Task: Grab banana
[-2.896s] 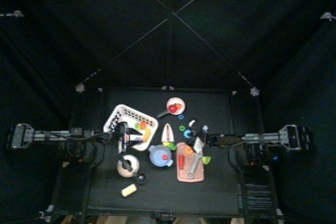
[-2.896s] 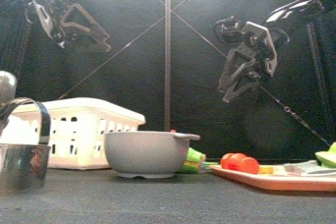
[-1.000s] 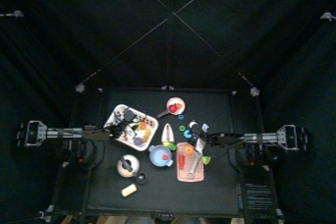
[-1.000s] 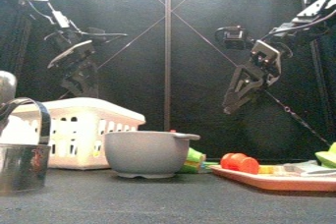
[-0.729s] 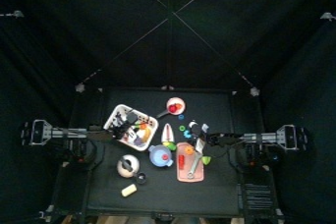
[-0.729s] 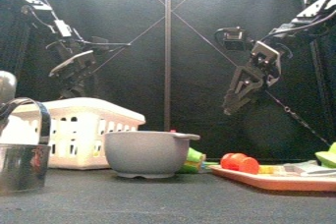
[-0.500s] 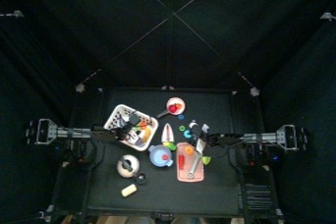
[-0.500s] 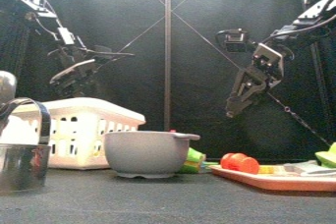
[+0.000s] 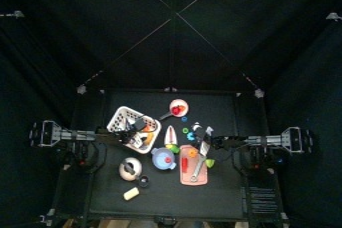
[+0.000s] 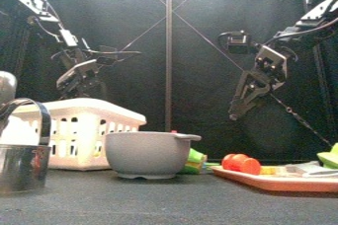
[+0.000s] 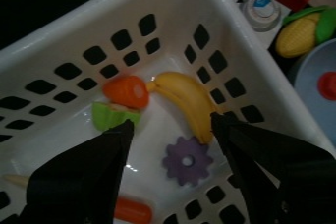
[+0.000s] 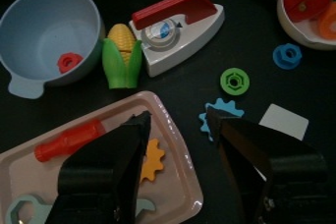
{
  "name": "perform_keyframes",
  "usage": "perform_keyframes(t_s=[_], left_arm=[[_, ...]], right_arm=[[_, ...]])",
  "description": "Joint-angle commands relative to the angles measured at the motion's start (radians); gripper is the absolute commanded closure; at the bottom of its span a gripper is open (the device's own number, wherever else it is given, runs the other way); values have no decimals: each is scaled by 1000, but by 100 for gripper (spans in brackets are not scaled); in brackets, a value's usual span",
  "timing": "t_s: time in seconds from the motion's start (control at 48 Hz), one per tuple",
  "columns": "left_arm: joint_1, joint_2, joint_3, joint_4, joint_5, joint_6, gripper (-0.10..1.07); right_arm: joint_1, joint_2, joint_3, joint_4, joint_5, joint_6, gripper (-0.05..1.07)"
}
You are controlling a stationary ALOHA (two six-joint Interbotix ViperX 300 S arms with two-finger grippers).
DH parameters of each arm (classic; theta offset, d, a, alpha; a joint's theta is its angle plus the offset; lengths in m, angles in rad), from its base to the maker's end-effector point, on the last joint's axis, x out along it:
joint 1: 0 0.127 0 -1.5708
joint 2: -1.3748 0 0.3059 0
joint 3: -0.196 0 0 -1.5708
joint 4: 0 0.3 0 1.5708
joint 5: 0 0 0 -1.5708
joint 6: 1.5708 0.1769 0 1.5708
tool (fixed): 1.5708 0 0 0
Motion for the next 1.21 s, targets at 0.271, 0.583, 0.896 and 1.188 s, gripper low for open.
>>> perform_keyframes(t_s=[0.271, 0.583, 0.896, 1.188], left_arm=[[41, 75, -63, -198, -25, 17, 1], [60, 161, -92, -196, -34, 23, 1], [63, 215, -124, -199, -38, 23, 1], [71, 239, -124, -201, -37, 23, 1]], right_arm=[[-5, -2, -11, -2, -5, -2, 18], [-5, -2, -11, -5, -8, -3, 18], [-5, 0, -11, -11, -9, -2, 18], [-6, 0, -11, -11, -9, -2, 18]])
